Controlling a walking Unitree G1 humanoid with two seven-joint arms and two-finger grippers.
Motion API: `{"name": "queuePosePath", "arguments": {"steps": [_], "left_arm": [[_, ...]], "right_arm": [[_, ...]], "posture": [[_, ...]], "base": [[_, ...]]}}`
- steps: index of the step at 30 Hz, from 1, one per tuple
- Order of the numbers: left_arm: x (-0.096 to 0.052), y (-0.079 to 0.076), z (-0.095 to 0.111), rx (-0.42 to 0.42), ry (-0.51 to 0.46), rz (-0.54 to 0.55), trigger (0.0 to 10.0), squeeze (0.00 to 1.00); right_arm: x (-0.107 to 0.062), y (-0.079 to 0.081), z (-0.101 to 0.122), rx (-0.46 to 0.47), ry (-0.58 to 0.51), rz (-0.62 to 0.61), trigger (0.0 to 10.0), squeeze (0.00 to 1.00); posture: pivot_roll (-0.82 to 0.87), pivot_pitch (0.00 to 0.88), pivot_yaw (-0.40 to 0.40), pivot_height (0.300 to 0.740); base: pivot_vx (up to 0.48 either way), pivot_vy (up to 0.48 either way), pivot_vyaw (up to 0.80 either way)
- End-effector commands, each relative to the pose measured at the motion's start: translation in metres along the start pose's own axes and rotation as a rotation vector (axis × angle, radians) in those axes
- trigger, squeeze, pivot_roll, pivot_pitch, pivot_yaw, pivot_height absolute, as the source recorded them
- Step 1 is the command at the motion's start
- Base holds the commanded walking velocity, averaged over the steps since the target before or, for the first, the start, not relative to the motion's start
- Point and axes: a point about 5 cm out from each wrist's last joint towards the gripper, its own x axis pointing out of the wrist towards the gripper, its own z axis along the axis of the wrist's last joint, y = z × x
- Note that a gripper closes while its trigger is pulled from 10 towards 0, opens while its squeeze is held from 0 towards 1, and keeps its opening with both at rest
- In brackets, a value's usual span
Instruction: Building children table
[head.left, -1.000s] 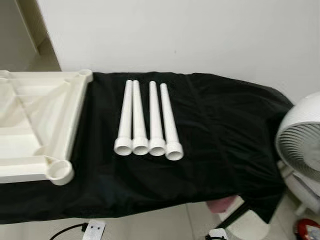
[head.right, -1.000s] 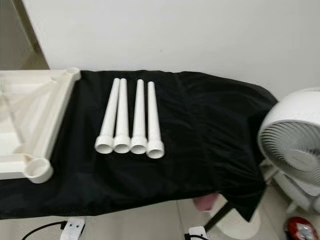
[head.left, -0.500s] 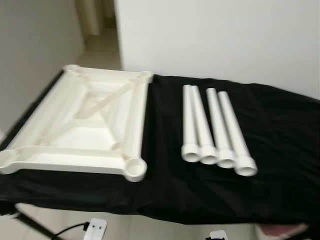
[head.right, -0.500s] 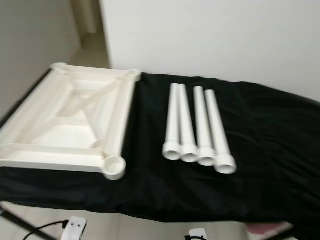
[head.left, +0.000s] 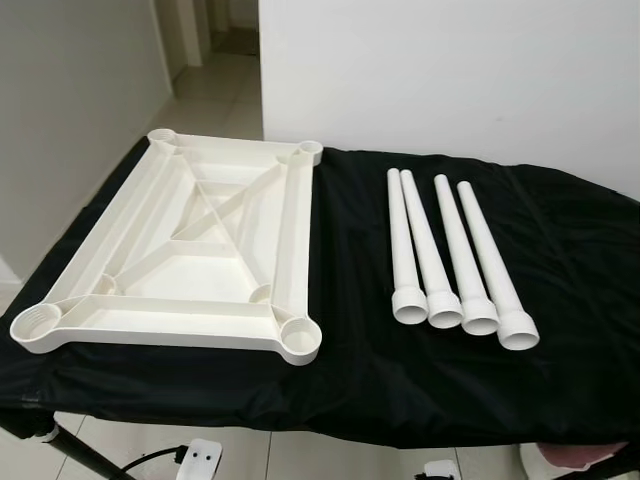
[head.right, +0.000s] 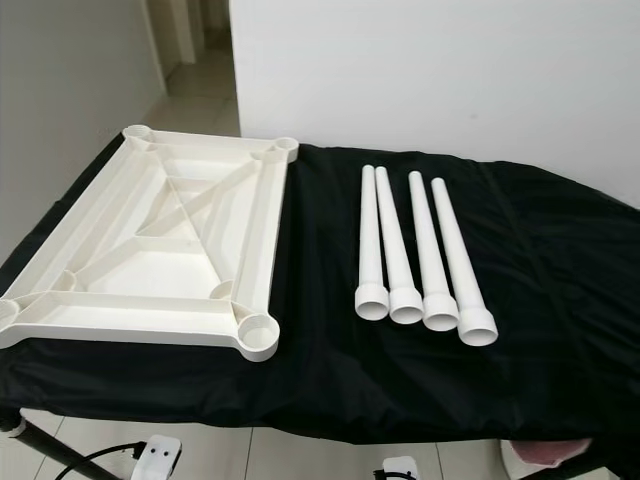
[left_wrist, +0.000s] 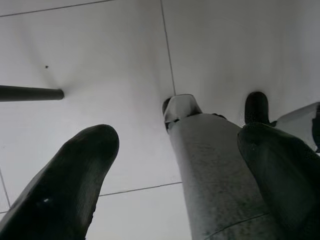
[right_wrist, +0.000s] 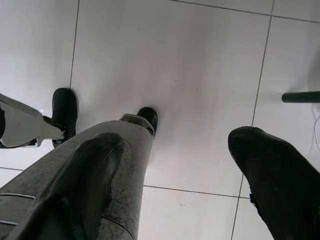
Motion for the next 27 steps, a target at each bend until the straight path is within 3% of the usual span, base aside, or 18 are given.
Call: {"name": "queuePosePath", "arguments": {"steps": [1, 10, 27], "left_arm": [[-0.002, -0.001, -0.013, -0.021, 0.044, 0.006, 10.0, 0.00], [-0.004, 0.002, -0.021, -0.049, 0.073, 0.014, 10.0, 0.00], [-0.003, 0.001, -0.017, -0.049, 0.058, 0.003, 10.0, 0.00]], "right_arm": [[-0.003, -0.001, -0.014, 0.007, 0.055, -0.004, 10.0, 0.00], [-0.006, -0.005, -0.019, 0.030, 0.066, -0.018, 10.0, 0.00], [-0.007, -0.006, -0.023, 0.052, 0.073, -0.032, 10.0, 0.00]], "posture": [[0.05, 0.000, -0.005, 0.740], [0.04, 0.000, 0.009, 0.740], [0.02, 0.000, 0.010, 0.740]], "base": [[0.000, 0.000, 0.00], [0.000, 0.000, 0.00], [-0.250, 0.000, 0.00]]}}
